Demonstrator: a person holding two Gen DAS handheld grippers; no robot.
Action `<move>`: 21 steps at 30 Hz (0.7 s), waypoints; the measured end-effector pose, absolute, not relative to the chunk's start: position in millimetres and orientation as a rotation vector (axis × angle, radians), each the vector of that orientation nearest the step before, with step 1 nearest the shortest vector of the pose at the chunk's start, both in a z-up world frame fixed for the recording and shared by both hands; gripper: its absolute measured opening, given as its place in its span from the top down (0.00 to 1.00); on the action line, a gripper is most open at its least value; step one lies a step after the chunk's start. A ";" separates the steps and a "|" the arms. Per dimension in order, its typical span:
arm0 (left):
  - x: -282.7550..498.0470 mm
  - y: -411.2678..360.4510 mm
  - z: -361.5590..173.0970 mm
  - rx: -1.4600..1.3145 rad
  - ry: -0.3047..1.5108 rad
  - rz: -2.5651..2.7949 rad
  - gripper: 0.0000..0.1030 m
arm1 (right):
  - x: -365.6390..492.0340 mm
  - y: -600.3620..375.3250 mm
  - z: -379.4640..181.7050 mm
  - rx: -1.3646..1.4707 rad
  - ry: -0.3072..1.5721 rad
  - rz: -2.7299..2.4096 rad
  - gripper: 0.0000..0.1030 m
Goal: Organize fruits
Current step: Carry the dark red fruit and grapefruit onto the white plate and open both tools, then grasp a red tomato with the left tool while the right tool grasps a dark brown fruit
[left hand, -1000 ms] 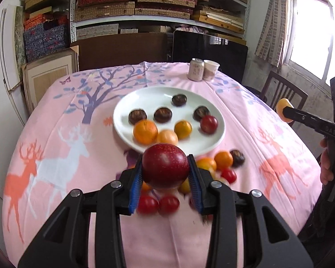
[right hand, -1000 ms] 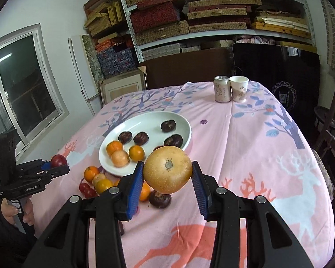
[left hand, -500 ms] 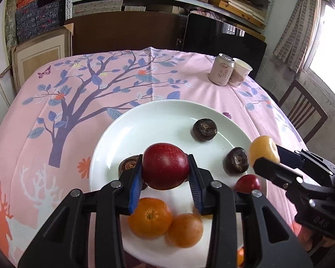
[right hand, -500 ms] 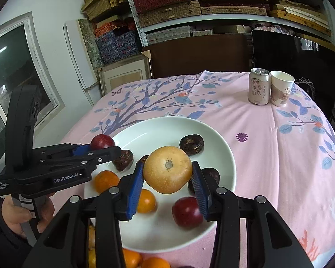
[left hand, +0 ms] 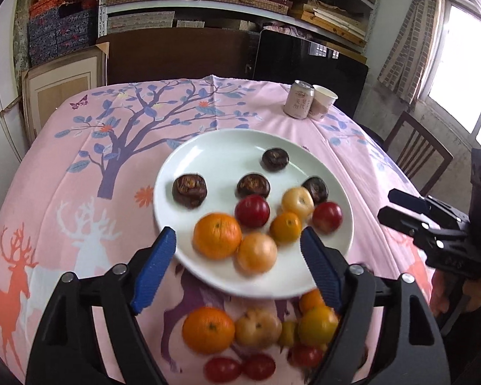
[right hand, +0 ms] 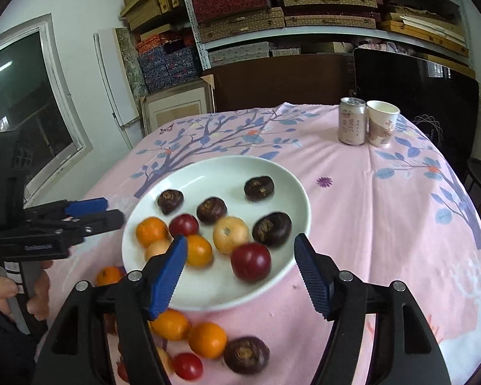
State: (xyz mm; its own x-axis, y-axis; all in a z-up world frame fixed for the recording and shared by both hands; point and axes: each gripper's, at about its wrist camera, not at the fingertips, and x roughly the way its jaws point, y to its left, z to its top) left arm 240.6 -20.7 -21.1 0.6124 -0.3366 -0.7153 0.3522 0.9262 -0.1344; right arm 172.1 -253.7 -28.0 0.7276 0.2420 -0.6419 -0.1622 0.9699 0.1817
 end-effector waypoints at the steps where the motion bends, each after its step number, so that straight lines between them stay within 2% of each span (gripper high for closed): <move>1: 226.5 -16.9 -24.1 0.037 0.819 -0.397 0.22 | 161.2 -258.0 -32.8 0.117 0.736 0.213 0.32; 9: 150.2 -0.8 -74.0 0.208 0.874 -0.341 0.23 | 102.1 -272.0 -68.5 0.131 0.784 0.195 0.33; 13: 149.2 4.8 -90.5 0.231 0.921 -0.326 0.51 | 92.0 -273.8 -79.0 0.177 0.804 0.198 0.33; 21: 161.6 -5.5 -97.2 0.273 0.924 -0.332 0.52 | 87.4 -274.9 -83.0 0.192 0.811 0.203 0.33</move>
